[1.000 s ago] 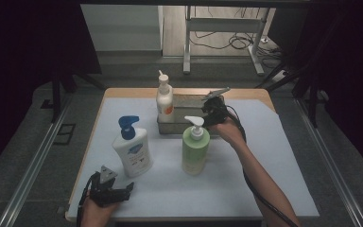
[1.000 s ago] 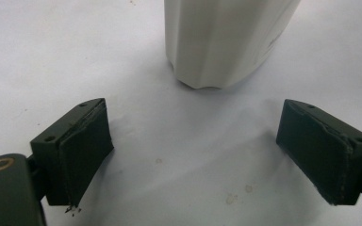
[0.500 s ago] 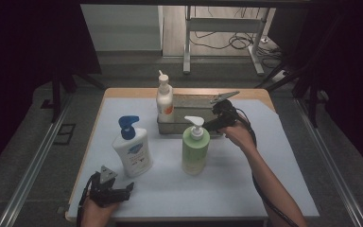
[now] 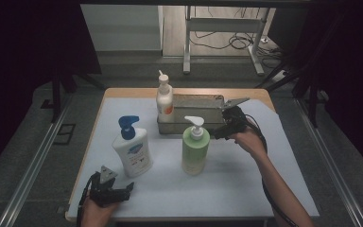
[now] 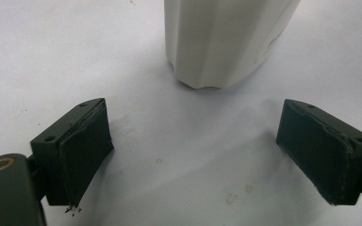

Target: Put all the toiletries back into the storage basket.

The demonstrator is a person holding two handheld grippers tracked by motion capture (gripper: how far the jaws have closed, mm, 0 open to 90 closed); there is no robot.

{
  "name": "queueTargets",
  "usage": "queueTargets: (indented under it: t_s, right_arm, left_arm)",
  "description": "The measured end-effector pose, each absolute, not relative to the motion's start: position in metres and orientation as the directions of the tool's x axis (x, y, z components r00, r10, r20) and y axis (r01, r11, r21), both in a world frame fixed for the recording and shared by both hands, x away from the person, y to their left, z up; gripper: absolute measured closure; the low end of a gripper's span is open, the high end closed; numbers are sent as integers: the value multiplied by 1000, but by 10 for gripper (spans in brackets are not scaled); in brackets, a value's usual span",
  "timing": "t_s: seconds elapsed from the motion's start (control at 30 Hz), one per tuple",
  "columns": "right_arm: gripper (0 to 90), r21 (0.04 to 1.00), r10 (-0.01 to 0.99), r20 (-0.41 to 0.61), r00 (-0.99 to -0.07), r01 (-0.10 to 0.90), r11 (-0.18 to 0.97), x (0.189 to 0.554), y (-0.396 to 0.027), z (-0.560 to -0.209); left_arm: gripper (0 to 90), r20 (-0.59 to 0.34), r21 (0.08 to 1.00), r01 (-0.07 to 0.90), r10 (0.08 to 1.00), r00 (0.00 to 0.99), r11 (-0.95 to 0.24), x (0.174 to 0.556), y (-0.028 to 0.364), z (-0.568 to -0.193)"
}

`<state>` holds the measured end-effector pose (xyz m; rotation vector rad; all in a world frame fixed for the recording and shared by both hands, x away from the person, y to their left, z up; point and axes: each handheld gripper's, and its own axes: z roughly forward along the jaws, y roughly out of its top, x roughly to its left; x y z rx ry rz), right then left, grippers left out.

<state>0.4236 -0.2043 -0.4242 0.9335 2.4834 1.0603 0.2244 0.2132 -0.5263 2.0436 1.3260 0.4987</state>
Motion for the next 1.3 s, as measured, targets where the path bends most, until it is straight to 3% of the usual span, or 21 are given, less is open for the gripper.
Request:
queueTargets:
  t_s: [0.57,1.3]
  right_arm:
    - [0,733,636,40,-771,455,505,393,-227,-432]
    - [4,753,531,92,-842,408,516,339,-214,-438]
  left_arm:
    - [102,-29,693,663,908,418,-283,224,213,-526]
    - [102,-28,693,663,908,418,-284,224,213,-526]
